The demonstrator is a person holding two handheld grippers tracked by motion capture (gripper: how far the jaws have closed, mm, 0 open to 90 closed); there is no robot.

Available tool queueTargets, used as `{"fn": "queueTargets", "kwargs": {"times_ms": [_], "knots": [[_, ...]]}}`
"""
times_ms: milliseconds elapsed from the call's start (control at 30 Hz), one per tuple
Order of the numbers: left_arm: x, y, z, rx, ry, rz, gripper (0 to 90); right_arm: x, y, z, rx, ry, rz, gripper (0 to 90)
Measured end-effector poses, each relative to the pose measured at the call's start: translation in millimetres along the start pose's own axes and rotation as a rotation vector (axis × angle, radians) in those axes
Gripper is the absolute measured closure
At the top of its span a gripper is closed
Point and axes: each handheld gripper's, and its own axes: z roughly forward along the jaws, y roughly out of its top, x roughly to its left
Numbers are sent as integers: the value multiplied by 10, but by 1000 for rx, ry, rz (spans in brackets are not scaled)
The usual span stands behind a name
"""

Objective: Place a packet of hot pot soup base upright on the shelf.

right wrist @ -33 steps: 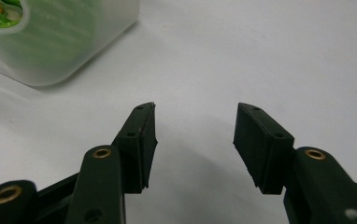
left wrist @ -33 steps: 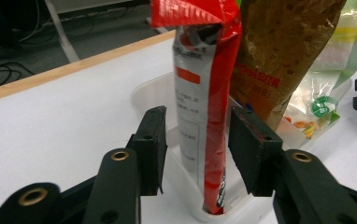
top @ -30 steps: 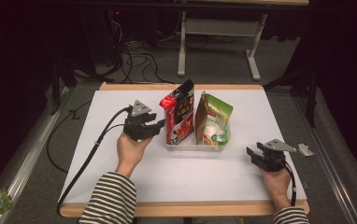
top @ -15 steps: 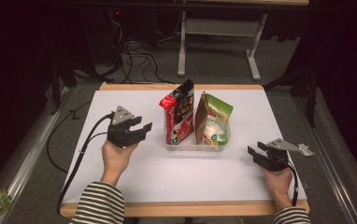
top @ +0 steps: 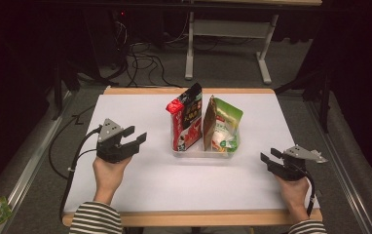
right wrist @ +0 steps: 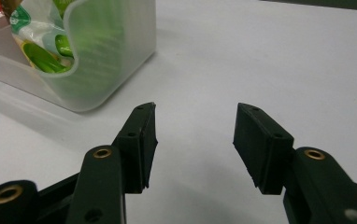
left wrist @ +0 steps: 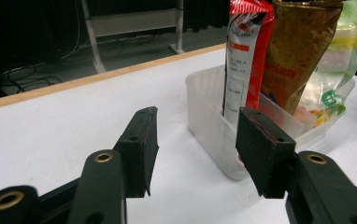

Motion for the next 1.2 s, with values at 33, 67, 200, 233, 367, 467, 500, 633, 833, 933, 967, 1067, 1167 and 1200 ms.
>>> {"fn": "queueTargets", "kwargs": {"times_ms": [33, 67, 200, 233, 367, 467, 500, 633, 833, 933, 967, 1067, 1167, 1200], "knots": [[2, -20, -12, 0, 1, -2, 488, -4, -1, -8, -4, 1, -2, 497], [4, -42, -22, -1, 1, -6, 487, -1, -1, -19, -6, 3, 3, 497], [6, -115, -53, -2, 7, -16, 482, 4, -5, -54, -13, 6, 5, 496], [7, -144, -64, -2, 6, -20, 482, 10, -6, -67, -15, 7, 9, 496], [16, -261, -93, 3, 10, -39, 478, 14, -23, -113, -24, 17, 12, 495], [28, -327, -111, 6, 16, -49, 477, 15, -35, -135, -27, 19, 16, 494], [28, -327, -111, 6, 16, -49, 476, 16, -40, -142, -30, 21, 18, 494], [33, -441, -134, 8, 25, -71, 475, 27, -54, -173, -34, 25, 15, 494], [35, -562, -136, 20, 40, -86, 473, 42, -71, -205, -46, 35, 14, 494], [32, -627, -127, 27, 45, -95, 472, 50, -86, -217, -47, 37, 19, 495], [31, -644, -122, 31, 47, -97, 470, 53, -94, -220, -48, 38, 25, 495], [32, -693, -112, 37, 52, -108, 461, 52, -106, -223, -50, 39, 23, 495], [39, -774, -87, 42, 50, -134, 457, 50, -128, -233, -51, 43, 37, 496], [39, -809, -68, 46, 54, -142, 456, 49, -141, -243, -52, 40, 42, 496]]}}
